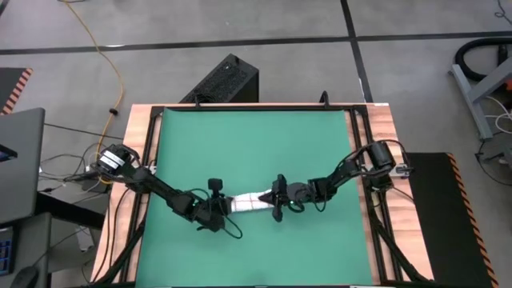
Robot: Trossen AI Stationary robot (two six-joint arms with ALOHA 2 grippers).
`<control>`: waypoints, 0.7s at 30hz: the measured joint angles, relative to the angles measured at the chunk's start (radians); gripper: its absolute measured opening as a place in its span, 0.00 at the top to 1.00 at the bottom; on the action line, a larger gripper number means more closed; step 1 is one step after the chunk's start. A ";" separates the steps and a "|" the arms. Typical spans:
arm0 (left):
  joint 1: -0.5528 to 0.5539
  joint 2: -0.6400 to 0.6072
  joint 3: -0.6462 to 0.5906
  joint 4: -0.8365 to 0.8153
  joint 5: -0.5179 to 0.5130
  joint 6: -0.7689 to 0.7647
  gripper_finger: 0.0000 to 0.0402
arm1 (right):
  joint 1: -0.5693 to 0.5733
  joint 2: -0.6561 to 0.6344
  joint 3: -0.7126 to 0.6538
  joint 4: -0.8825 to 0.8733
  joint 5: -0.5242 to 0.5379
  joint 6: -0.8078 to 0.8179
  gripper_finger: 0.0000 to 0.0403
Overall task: Roll towel into tight, uniform cylinder
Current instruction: Roll the kitchen towel on the table
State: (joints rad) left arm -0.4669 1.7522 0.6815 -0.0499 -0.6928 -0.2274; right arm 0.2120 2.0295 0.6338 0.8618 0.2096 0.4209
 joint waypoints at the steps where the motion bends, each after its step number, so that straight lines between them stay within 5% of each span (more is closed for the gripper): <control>1: 0.016 0.000 0.000 0.004 0.000 0.005 1.00 | 0.011 0.003 0.000 0.006 0.031 0.007 0.98; 12: 0.054 -0.009 0.006 -0.002 0.028 -0.022 1.00 | 0.062 0.006 0.000 0.010 0.163 0.062 0.99; 17: -0.025 -0.103 0.052 -0.192 -0.050 -0.132 1.00 | 0.060 0.006 0.000 0.010 0.162 0.056 0.99; 21: -0.070 -0.207 0.092 -0.148 -0.171 -0.174 1.00 | 0.059 0.006 0.000 0.010 0.162 0.045 0.99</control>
State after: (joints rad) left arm -0.5366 1.5451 0.7733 -0.1978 -0.8635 -0.4012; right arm 0.2714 2.0357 0.6334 0.8715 0.3714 0.4664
